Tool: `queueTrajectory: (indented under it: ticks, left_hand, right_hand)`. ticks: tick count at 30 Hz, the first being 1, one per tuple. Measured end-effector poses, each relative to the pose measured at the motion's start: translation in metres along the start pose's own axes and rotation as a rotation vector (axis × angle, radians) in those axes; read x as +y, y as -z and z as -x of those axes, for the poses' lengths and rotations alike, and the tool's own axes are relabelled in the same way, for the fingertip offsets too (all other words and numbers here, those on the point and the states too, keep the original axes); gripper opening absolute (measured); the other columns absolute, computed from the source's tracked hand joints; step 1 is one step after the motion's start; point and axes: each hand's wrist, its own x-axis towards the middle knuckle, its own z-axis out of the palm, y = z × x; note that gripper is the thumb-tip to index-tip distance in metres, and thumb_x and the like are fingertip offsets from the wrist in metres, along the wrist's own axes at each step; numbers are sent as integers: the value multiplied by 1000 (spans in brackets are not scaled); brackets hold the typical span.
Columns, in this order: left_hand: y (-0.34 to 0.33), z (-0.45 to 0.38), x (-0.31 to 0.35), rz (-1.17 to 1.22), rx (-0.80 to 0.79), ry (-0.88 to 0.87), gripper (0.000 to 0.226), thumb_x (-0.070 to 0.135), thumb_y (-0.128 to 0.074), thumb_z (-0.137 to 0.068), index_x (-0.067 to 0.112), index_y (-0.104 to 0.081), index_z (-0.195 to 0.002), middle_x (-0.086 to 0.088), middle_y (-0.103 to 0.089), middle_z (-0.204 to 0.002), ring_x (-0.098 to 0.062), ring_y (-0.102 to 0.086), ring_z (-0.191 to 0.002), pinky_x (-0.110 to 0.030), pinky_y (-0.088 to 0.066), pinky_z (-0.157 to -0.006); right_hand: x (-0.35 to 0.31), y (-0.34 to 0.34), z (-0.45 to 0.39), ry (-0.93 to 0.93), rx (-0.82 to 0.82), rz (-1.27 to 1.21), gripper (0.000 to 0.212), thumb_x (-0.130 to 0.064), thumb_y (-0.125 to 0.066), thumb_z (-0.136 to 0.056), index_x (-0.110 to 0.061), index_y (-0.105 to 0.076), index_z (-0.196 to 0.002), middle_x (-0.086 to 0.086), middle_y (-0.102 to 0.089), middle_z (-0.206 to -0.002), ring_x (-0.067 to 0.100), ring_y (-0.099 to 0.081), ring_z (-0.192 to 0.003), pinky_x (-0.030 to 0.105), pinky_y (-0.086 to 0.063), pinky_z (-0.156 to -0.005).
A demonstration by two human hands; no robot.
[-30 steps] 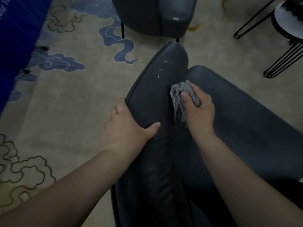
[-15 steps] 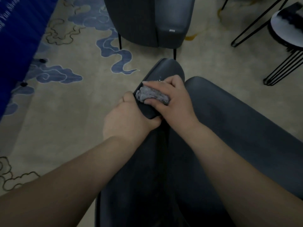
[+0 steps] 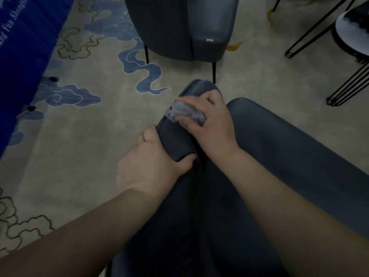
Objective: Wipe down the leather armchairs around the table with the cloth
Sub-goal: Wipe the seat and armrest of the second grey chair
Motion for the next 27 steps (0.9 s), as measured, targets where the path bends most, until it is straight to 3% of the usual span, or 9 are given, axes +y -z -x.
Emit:
queueTrajectory:
  ticks: [5, 8, 11, 14, 18, 22, 25, 27]
  left_hand:
    - [1, 2, 0, -7, 20, -4, 96, 85, -53, -57, 23, -36, -128, 2, -59, -116, -25, -63, -93, -28, -31, -61]
    - [1, 3, -1, 2, 23, -14, 94, 85, -52, -58, 23, -36, -127, 1, -60, -113, -26, -63, -91, -29, -32, -61]
    - [1, 2, -2, 6, 25, -11, 94, 85, -53, -58, 23, -37, -127, 0, -60, -113, -26, -63, -92, -29, -33, -62]
    - [-1, 2, -2, 17, 43, -9, 93, 85, -53, -57, 24, -38, -127, -2, -61, -115, -28, -63, -94, -30, -32, -63]
    - [-2, 2, -2, 33, 67, -30, 91, 85, -53, -57, 25, -39, -124, -3, -61, -114, -28, -63, -92, -28, -27, -58]
    - [-4, 1, -4, 16, 75, -37, 95, 87, -50, -58, 23, -38, -127, -4, -61, -116, -30, -63, -94, -31, -33, -63]
    - [-4, 2, -4, 13, 90, -38, 95, 89, -49, -58, 24, -38, -126, -2, -61, -115, -30, -63, -93, -32, -34, -63]
    - [-5, 3, -5, 7, 91, -40, 94, 90, -48, -58, 24, -37, -125, -2, -60, -115, -30, -63, -92, -32, -34, -63]
  right_hand:
    - [24, 1, -27, -224, 154, -94, 34, -42, -66, -82, -33, -63, -114, -9, -45, -102, 3, -53, -91, 16, -45, -82]
    - [39, 6, -33, -349, 177, -161, 28, -37, -63, -86, -26, -65, -111, 2, -60, -109, 9, -59, -97, 30, -49, -89]
    - [32, 5, -10, -393, 196, -197, 11, -35, -64, -84, -30, -60, -93, -4, -59, -96, 6, -57, -89, 23, -47, -81]
    - [13, -4, 46, -296, 218, -257, 29, -34, -68, -80, -37, -63, -109, -8, -53, -96, -6, -54, -89, 5, -39, -80]
    - [6, -15, 92, -294, 220, -370, 35, -40, -65, -80, -40, -63, -116, -13, -47, -98, 1, -56, -94, 7, -40, -84]
    - [29, -6, 43, -344, 230, -236, 37, -36, -62, -82, -44, -60, -119, -13, -40, -98, -6, -51, -85, 2, -37, -79]
    - [52, 5, -7, -514, 293, -270, 39, -29, -61, -90, -36, -57, -128, 0, -48, -109, 1, -57, -88, 11, -43, -87]
    - [53, 5, -10, -524, 279, -228, 39, -30, -56, -93, -38, -54, -131, 1, -46, -107, -1, -54, -83, 4, -38, -82]
